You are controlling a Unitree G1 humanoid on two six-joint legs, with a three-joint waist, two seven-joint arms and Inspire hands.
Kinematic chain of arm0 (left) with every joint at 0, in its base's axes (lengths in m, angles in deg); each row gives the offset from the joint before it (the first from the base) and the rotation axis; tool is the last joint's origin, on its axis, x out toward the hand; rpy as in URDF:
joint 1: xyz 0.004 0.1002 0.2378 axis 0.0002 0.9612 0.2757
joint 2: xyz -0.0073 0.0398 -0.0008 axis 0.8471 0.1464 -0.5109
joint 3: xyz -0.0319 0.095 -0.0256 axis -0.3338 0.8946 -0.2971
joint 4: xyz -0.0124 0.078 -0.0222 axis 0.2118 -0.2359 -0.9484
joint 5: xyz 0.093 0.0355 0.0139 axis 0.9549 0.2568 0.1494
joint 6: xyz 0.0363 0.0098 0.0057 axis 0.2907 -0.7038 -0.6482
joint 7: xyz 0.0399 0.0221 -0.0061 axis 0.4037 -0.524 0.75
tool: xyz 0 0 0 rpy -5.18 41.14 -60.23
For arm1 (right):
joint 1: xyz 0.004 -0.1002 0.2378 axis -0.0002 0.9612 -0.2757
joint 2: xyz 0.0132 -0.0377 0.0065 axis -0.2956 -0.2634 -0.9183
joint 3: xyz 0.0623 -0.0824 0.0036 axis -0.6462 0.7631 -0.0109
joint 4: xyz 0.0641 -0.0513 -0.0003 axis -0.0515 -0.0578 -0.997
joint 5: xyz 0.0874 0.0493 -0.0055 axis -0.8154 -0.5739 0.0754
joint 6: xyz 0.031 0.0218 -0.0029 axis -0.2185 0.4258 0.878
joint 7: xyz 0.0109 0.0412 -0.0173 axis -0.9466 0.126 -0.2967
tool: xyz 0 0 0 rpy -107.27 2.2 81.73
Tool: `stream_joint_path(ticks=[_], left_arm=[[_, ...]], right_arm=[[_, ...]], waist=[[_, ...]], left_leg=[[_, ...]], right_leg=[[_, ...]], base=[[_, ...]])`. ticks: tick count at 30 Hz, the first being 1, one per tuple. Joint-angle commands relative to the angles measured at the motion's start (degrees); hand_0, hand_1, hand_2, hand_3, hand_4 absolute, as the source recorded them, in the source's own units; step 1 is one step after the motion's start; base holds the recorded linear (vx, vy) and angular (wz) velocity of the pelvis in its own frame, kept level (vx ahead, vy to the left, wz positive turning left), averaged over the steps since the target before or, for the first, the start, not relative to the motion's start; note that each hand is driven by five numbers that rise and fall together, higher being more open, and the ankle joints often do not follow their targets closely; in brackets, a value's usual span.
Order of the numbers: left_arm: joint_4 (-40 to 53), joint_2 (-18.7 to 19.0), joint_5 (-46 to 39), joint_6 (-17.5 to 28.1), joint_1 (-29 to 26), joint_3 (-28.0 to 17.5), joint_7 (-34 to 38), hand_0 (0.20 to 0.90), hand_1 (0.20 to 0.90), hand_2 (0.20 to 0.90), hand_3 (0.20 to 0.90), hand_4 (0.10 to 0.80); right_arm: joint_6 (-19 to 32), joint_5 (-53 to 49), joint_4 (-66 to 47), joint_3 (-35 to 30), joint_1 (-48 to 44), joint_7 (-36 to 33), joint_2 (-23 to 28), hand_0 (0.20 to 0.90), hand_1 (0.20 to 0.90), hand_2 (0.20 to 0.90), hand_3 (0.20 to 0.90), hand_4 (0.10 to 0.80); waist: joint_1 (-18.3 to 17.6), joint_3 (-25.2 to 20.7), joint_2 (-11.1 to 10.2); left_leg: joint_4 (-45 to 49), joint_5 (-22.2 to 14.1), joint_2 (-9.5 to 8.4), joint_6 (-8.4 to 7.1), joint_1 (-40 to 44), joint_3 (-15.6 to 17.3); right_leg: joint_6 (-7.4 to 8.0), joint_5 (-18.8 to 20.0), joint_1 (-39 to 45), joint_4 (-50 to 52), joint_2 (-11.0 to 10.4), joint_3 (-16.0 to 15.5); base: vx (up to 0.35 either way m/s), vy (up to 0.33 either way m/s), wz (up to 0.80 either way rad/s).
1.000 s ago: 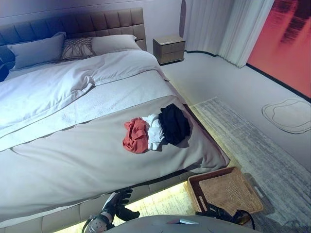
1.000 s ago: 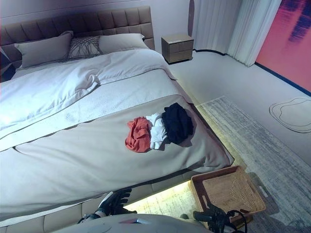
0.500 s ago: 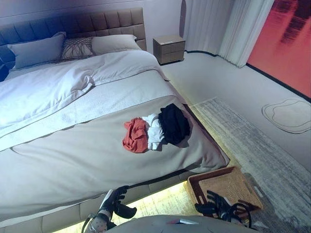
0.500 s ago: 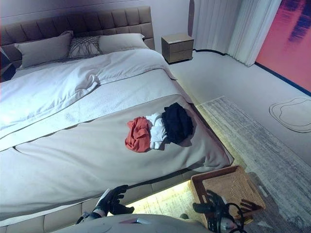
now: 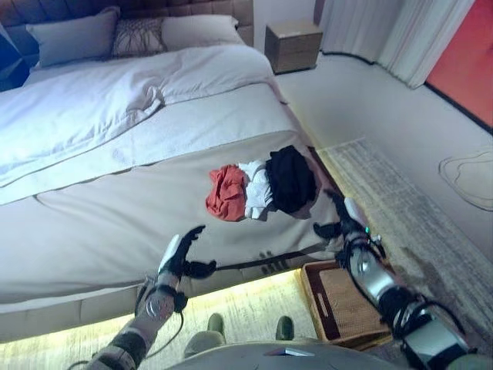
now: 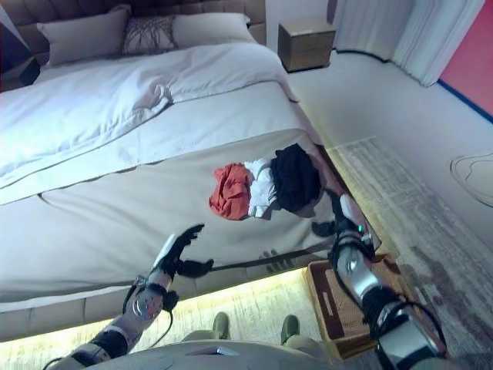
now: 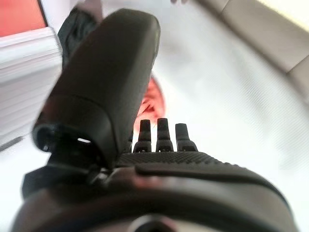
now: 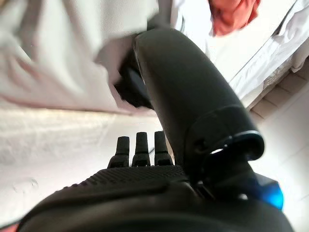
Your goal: Pick up the clothes from the bed and place them into the basket
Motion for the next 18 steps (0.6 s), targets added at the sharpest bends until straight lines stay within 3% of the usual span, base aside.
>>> stream_joint_path(ticks=[1, 5, 7, 12, 14, 15, 16, 18], left_arm=[[8.5, 4.1, -8.1, -1.4, -7.3, -0.5, 1.2, 0.9, 0.9, 0.9, 0.9, 0.8], [14.8, 5.5, -16.1, -3.0, -6.8, -0.5, -1.2, 0.9, 0.9, 0.9, 0.9, 0.8], [16.5, 5.3, -21.5, -3.0, -9.1, 0.3, -3.4, 0.9, 0.9, 0.9, 0.9, 0.8], [24.0, 3.5, -32.6, -5.2, -7.9, 1.2, -8.5, 0.9, 0.9, 0.9, 0.9, 0.8], [26.6, 3.2, -32.7, -4.1, -6.0, 2.4, -9.0, 0.9, 0.9, 0.9, 0.9, 0.8], [26.7, 3.3, -33.1, -3.5, -5.1, 2.5, -10.0, 0.9, 0.9, 0.9, 0.9, 0.8], [28.3, 4.6, -33.9, -3.4, -3.5, 2.9, -11.0, 0.9, 0.9, 0.9, 0.9, 0.8], [29.2, 5.5, -33.9, -2.0, -4.7, 4.5, -10.5, 0.9, 0.9, 0.9, 0.9, 0.8]], right_arm=[[-0.9, -2.1, -2.1, 1.1, -13.4, -6.0, 1.7, 0.9, 0.9, 0.9, 0.9, 0.8], [-3.4, -1.8, -1.3, 1.7, -18.8, -5.9, 4.4, 0.9, 0.9, 0.9, 0.9, 0.8], [-4.1, -1.1, 3.2, 2.5, -25.0, -6.0, 5.6, 0.9, 0.9, 0.9, 0.9, 0.8], [-4.4, 1.1, 8.0, 3.9, -31.3, -3.5, 10.3, 0.9, 0.9, 0.9, 0.9, 0.8], [-5.8, 1.2, 7.3, 5.7, -32.6, -2.8, 13.0, 0.9, 0.9, 0.9, 0.9, 0.8], [-6.7, 1.6, 7.1, 6.2, -33.2, -2.1, 13.4, 0.9, 0.9, 0.9, 0.9, 0.8], [-5.9, 1.9, 8.2, 6.0, -33.6, -1.6, 14.6, 0.9, 0.9, 0.9, 0.9, 0.8], [-5.7, 1.1, 10.1, 7.1, -35.9, -1.7, 16.7, 0.9, 0.9, 0.9, 0.9, 0.8]], waist=[[3.1, 4.4, -1.8], [4.1, 6.3, -1.7], [4.0, 8.4, -1.2], [4.5, 11.2, -1.5], [5.6, 13.5, -0.2], [5.6, 13.5, 0.4], [5.2, 13.7, 0.9], [5.2, 15.2, 1.8]], left_leg=[[9.1, -11.2, -5.42, 5.25, -2.8, 1.5], [11.9, -12.5, -5.58, 5.01, -4.5, 2.0], [15.2, -13.1, -5.56, 4.96, -7.9, 1.6], [25.2, -15.7, -6.18, 3.76, -15.2, 1.0], [32.7, -11.3, -6.99, 1.18, -21.3, -2.9], [30.1, -11.4, -6.37, 1.6, -20.7, -3.0], [27.0, -13.8, -5.8, 3.61, -18.8, -2.3], [29.9, -13.7, -6.98, 3.07, -22.3, -3.1]], right_leg=[[0.58, -8.8, -1.5, 13.5, -2.8, 3.7], [1.19, -7.4, -3.6, 13.0, -4.3, 1.5], [1.18, -7.2, -6.4, 13.2, -4.4, 3.5], [-1.64, -9.2, -9.5, 15.5, -3.7, 2.8], [-3.31, -11.1, -10.1, 18.7, -2.3, 3.0], [-3.67, -12.3, -10.7, 20.4, -1.7, 2.8], [-4.3, -14.6, -14.0, 26.0, -2.1, 2.8], [-4.33, -14.8, -17.4, 29.5, -2.6, 2.3]], base=[[0.013, 0.011, 0.06], [0.038, -0.054, 0.07], [-0.113, -0.143, 0.07], [-0.039, -0.135, 0.21], [0.081, -0.078, 0.12], [0.146, 0.01, 0.09], [0.103, 0.038, 0.1], [-0.051, -0.01, 0.11]])
